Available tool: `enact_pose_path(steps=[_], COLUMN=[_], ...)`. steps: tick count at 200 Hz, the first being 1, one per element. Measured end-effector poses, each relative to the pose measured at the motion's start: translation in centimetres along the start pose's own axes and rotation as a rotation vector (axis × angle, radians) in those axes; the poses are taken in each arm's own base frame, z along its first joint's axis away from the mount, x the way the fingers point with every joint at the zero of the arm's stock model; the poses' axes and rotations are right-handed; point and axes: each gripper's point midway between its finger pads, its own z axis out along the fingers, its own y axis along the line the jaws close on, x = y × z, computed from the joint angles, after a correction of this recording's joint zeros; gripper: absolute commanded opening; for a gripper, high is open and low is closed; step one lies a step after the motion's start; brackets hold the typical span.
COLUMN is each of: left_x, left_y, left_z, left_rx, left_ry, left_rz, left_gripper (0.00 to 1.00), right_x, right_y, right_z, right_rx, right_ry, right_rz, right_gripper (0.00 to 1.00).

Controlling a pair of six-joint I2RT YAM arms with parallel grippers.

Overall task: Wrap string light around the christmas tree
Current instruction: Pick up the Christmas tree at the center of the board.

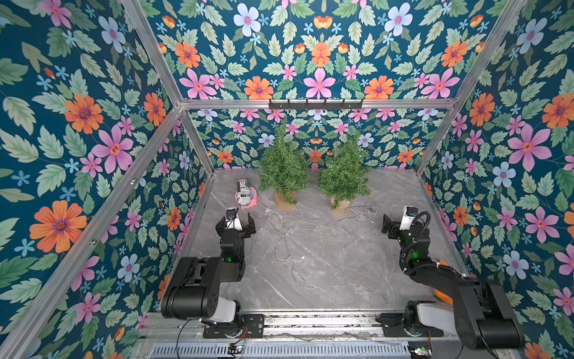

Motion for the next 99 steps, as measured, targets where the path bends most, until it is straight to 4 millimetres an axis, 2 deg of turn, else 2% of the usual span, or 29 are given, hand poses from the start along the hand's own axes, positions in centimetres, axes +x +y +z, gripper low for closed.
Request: enact_pose_path(steps=[24, 39, 46, 69, 85, 99], left_x=[-5.8, -8.0, -8.2, -7.1, -6.9, -7.2], left_y=[0.6, 1.0, 1.2, 2.2, 2.2, 1.5], left_z=[-0.5, -0.8, -1.1, -2.9, -4.5, -5.7], left_rx=[-0.025, -0.043, -0.053, -0.106, -0.092, -0.032], left_ry=[-0.056, -0.043, -0.020, 0.084, 0.108, 0.119], left_rz=[-0.158, -0.272, -0.321, -0.450, -0.499, -0.527], left_gripper=[1.00, 1.00, 1.00, 1.00, 1.00, 1.00], right_x=[-5.0, -6.9, -7.2, -8.9, -11.4, -14.1], right_y=[0.1, 0.0, 0.0, 0.7, 2.1, 3.6], right_z=[-2.5, -4.5, -5.3, -7.8, -9.2, -10.1], right_rx=[0.007, 0.008, 0.010, -0.039, -0.120, -0.201], right_ry=[-0.061, -0.081, -0.078, -0.079, -0.094, -0.113], right_rz=[0.118, 0.214, 0.251, 0.320, 0.335, 0.336], right_gripper=[0.99, 0.99, 0.99, 0.99, 0.99, 0.99])
